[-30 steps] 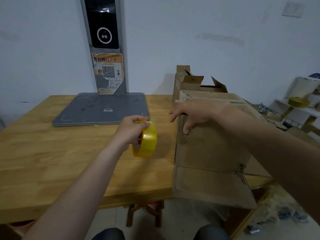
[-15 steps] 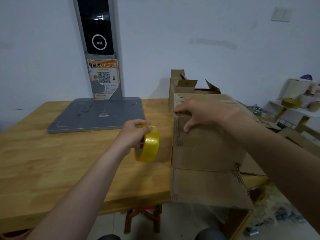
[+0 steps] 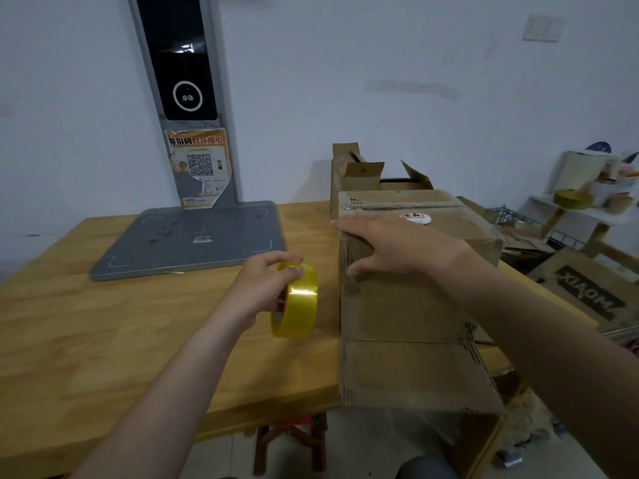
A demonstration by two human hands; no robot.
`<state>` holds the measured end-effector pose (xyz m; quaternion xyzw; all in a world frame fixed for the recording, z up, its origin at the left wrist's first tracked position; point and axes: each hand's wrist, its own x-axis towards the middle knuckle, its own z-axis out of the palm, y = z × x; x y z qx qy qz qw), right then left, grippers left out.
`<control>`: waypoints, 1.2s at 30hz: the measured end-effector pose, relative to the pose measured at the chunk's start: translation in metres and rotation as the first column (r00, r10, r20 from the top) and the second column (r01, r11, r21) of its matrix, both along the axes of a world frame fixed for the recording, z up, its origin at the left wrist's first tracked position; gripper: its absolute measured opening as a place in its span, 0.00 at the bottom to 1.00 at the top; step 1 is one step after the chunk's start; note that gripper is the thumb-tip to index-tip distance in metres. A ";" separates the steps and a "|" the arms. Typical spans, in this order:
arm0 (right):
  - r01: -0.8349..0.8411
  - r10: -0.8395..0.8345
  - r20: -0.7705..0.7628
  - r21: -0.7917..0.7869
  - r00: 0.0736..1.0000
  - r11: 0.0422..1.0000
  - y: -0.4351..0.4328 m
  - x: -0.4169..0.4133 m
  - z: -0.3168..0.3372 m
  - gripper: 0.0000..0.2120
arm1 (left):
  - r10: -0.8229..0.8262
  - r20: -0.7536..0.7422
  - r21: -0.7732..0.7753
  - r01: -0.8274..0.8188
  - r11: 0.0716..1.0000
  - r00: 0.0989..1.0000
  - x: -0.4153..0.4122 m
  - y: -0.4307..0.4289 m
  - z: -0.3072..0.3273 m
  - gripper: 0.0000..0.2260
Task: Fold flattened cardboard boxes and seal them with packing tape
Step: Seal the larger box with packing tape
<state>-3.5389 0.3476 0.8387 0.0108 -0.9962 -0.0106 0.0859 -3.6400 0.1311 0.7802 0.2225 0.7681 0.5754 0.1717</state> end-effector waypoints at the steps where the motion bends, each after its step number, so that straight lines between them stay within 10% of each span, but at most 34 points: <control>1: -0.008 0.007 -0.041 -0.023 0.999 1.000 -0.009 0.004 0.003 0.41 | -0.010 -0.005 0.008 0.010 1.000 1.000 0.004 -0.006 0.001 0.07; 10: -0.091 -0.017 -0.198 -0.523 0.980 0.848 -0.108 0.018 -0.026 0.32 | -0.113 0.025 0.169 0.107 0.980 0.993 0.042 -0.075 0.010 0.12; 15: -0.181 -0.074 -0.308 -0.720 0.948 0.670 -0.125 0.010 -0.042 0.07 | -0.149 -0.001 0.240 0.145 0.960 0.989 0.052 -0.096 0.004 0.15; 27: -0.464 0.154 -0.757 -0.214 0.636 0.860 -0.118 -0.004 -0.065 0.04 | -0.005 0.075 0.294 -0.017 0.956 0.997 0.048 -0.077 -0.006 0.10; 36: -0.486 0.214 -0.676 -0.242 0.705 0.839 -0.102 0.005 -0.062 0.07 | 0.058 0.143 0.311 -0.101 0.945 0.988 0.055 -0.059 -0.007 0.11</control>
